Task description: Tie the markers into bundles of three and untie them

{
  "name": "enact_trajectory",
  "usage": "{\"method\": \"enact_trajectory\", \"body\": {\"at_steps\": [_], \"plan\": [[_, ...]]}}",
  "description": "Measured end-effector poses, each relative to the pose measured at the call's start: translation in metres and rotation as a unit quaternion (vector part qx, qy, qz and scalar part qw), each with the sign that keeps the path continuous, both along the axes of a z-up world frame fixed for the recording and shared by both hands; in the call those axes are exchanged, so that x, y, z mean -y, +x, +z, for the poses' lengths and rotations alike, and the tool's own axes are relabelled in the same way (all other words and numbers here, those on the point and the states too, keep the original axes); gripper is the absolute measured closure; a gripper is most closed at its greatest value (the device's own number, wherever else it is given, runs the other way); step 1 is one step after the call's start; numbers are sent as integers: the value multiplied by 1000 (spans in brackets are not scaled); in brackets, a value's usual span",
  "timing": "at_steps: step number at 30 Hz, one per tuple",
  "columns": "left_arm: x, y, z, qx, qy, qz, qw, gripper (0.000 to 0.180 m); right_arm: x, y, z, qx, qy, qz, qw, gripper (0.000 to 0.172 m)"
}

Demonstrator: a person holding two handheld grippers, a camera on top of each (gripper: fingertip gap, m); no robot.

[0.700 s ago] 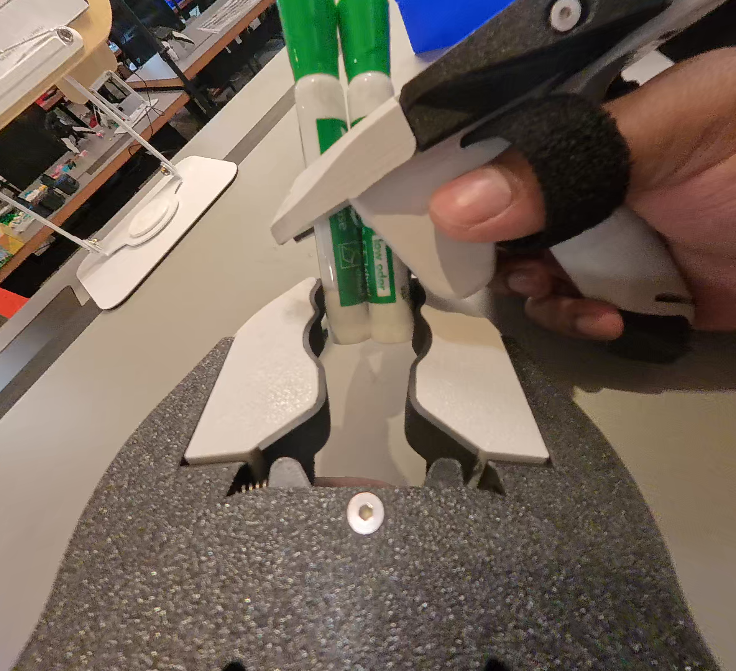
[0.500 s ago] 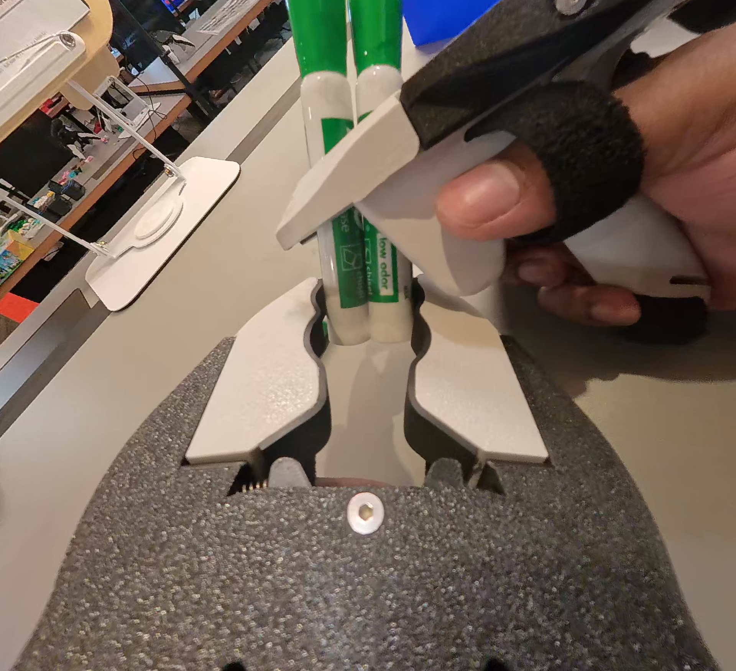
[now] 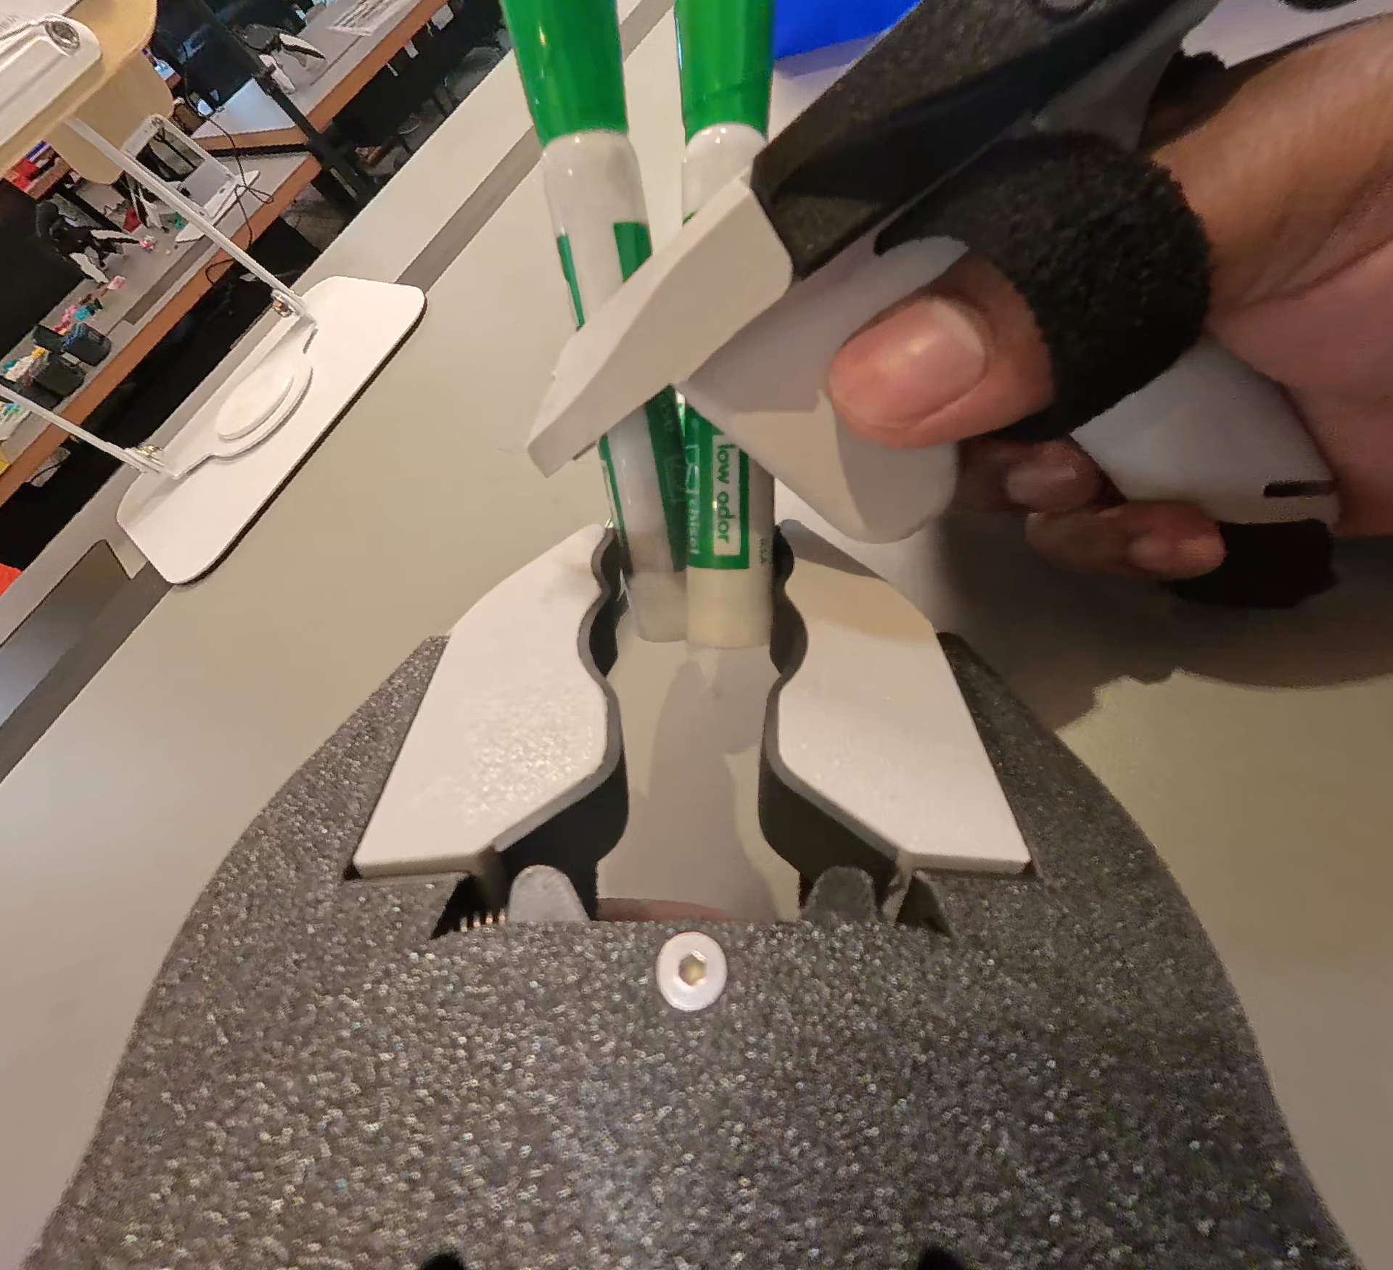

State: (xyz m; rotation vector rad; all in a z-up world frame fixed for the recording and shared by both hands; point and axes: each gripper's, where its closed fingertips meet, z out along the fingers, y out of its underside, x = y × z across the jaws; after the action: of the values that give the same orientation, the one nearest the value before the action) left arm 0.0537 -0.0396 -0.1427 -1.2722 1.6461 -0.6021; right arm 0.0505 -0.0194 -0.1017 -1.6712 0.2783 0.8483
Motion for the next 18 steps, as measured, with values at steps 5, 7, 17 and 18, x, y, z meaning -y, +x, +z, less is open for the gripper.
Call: {"method": "enact_trajectory", "body": {"at_steps": [5,7,17,18], "plan": [[1,1,-3,-6,-28,5,1000,139,1,-7,0,-12,6,15,1000,152],[0,0,-4,-9,-30,6,1000,139,1,-10,1,4,10,18,1000,152],[1,-4,-6,-30,-43,-9,999,140,1,-21,0,92,6,44,995,152],[1,-4,-6,-30,-46,-11,998,139,1,-21,1,96,7,46,994,152]]}}
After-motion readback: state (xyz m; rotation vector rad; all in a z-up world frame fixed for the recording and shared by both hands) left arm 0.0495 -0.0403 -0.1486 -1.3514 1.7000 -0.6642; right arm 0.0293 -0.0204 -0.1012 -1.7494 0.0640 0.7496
